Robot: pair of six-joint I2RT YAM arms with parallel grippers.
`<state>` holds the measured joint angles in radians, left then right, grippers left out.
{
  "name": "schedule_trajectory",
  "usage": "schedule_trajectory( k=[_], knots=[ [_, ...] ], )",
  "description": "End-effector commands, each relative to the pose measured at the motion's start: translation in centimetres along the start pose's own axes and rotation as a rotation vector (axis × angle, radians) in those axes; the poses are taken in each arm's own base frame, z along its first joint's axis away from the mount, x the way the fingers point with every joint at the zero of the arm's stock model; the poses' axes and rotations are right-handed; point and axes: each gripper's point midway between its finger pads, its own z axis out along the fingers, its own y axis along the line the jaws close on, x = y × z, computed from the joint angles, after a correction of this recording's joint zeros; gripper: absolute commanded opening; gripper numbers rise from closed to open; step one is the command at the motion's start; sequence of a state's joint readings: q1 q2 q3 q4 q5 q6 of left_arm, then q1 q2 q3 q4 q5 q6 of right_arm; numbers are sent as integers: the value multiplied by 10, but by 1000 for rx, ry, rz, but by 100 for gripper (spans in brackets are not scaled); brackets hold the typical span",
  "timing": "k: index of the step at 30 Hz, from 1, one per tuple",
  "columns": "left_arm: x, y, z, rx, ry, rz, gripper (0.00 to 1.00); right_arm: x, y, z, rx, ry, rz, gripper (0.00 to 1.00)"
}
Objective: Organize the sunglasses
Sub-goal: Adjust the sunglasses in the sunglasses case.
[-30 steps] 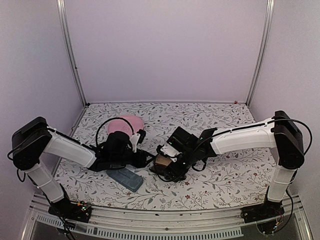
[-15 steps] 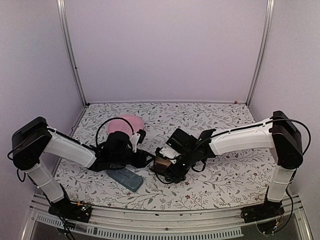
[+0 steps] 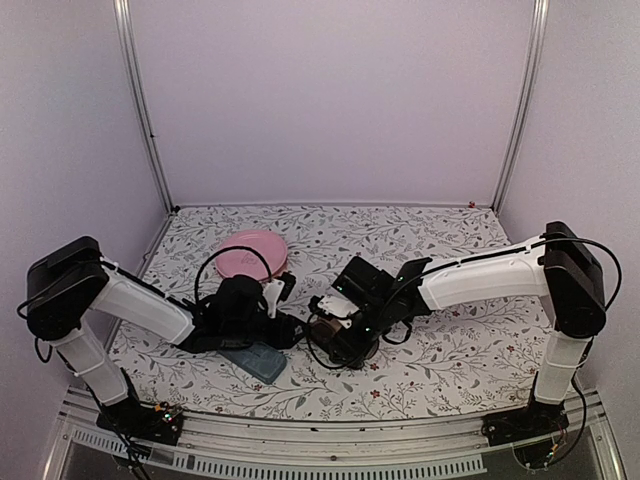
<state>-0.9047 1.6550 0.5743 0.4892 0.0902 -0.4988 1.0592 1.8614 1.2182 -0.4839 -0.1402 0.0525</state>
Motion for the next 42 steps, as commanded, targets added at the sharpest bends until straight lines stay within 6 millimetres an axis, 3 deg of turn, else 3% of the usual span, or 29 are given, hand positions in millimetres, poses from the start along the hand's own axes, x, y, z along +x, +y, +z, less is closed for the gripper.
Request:
schedule_trajectory(
  k=[1, 13, 30, 42],
  knots=[
    [11, -1, 6, -5, 14, -3, 47, -2, 7, 5, -32, -5, 4, 65],
    [23, -3, 7, 1, 38, 4, 44, 4, 3, 7, -9, 20, 24, 67],
    [57, -9, 7, 1, 94, -17, 41, 19, 10, 17, 31, 71, 11, 64],
    [66, -15, 9, 6, 108, -8, 41, 27, 15, 20, 119, 89, -38, 65]
  ],
)
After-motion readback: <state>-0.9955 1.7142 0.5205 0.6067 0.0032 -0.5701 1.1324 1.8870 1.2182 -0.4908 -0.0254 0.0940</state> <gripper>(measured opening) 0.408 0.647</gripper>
